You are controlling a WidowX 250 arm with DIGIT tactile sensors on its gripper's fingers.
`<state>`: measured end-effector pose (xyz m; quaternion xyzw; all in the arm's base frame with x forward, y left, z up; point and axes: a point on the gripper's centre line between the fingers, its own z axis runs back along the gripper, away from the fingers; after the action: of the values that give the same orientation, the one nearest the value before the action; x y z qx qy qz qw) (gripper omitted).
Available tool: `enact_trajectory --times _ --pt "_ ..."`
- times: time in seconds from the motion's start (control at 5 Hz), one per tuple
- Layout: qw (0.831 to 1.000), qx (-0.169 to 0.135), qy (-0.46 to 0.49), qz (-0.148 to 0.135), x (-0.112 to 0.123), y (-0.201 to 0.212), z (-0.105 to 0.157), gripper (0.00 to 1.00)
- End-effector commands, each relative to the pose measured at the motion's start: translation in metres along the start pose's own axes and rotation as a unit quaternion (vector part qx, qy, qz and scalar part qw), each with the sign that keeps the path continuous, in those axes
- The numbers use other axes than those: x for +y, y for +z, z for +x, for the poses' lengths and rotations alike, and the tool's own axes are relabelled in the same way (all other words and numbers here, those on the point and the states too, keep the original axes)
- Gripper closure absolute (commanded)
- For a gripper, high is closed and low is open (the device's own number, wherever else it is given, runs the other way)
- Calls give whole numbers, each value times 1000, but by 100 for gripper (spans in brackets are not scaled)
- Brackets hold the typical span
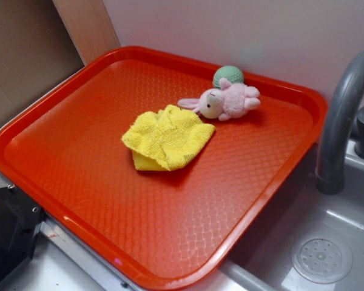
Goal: Grab the yellow cloth.
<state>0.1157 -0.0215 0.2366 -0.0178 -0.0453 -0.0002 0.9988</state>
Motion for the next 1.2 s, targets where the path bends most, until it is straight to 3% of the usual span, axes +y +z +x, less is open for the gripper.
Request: enact_trajectory --times 0.0,0.2,0.4,0.6,0.8,1.0 --pt "1000 0 0 0 0 0 0 0" --pt "993 -22 106 -50 -23 -55 45 0" --pt "987 -10 155 -43 -45 -111 79 0" --pt "990 20 133 -42 -59 -164 99 0" --pt "996 3 89 5 -56 -194 102 0" --pt "997 0 71 7 -50 -216 103 0"
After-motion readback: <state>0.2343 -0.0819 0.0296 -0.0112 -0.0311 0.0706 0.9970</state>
